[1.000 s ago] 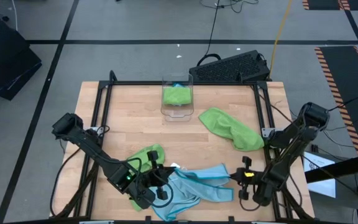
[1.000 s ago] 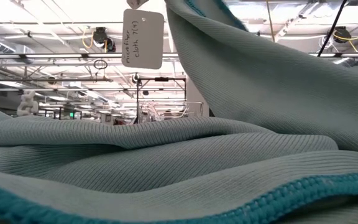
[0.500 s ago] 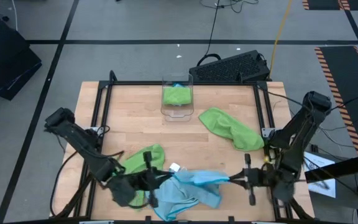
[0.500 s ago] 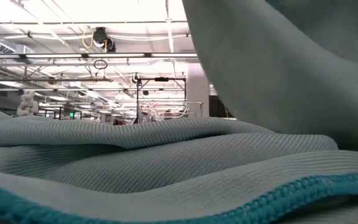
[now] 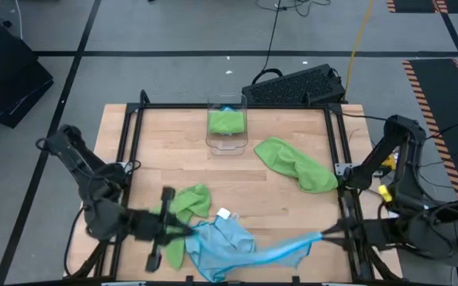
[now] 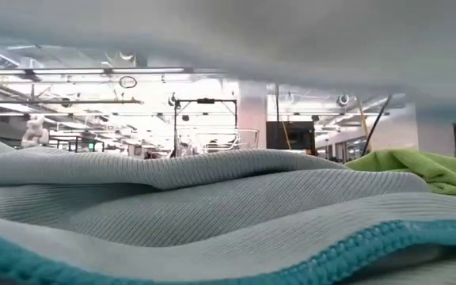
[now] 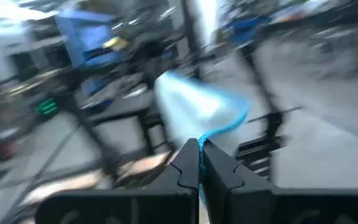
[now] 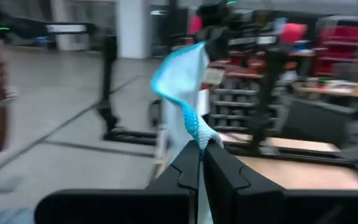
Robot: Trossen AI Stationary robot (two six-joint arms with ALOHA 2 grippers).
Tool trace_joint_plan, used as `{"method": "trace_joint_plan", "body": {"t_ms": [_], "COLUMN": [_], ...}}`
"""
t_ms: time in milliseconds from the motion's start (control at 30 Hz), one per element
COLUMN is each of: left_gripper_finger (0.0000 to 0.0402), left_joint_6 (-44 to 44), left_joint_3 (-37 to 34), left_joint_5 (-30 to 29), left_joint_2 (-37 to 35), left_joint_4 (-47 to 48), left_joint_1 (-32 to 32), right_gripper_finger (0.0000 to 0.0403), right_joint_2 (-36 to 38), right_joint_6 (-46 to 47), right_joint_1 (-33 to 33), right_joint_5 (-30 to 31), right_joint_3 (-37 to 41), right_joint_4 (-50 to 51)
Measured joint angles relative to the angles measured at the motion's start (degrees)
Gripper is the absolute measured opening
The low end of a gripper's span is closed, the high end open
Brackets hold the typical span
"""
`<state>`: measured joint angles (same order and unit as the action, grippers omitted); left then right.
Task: Fold microfiber towels
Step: Fold the right blue towel
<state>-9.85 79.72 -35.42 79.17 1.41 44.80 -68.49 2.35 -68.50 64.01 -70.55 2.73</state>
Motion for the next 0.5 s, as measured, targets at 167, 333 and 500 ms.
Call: {"method": "trace_joint_plan", "body": {"t_ms": [167,333,500], "left_gripper_finger": [0.0004,0.0009,0.0004], "left_joint_6": [8.8,20.8,24.1], "left_joint_3": [0.0,0.0,-0.1], "left_joint_5": [-7.8,-8.1,-8.9], "left_joint_2": [-1.5,-0.4,2.6], "left_joint_4": [16.1,29.1,34.1], "left_joint_1": [-3.2,-7.0,-10.7], "right_gripper_finger": [0.0006,0.0006,0.0006], "right_joint_2": [1.8,2.4,2.4], "right_joint_6": [3.0,13.3,19.0], "right_joint_1": [-0.4,1.4,6.2], "right_joint_5": [6.3,9.5,9.4], "right_joint_3": [-0.1,1.2,6.2], "right_joint_4": [6.2,17.2,20.4]}}
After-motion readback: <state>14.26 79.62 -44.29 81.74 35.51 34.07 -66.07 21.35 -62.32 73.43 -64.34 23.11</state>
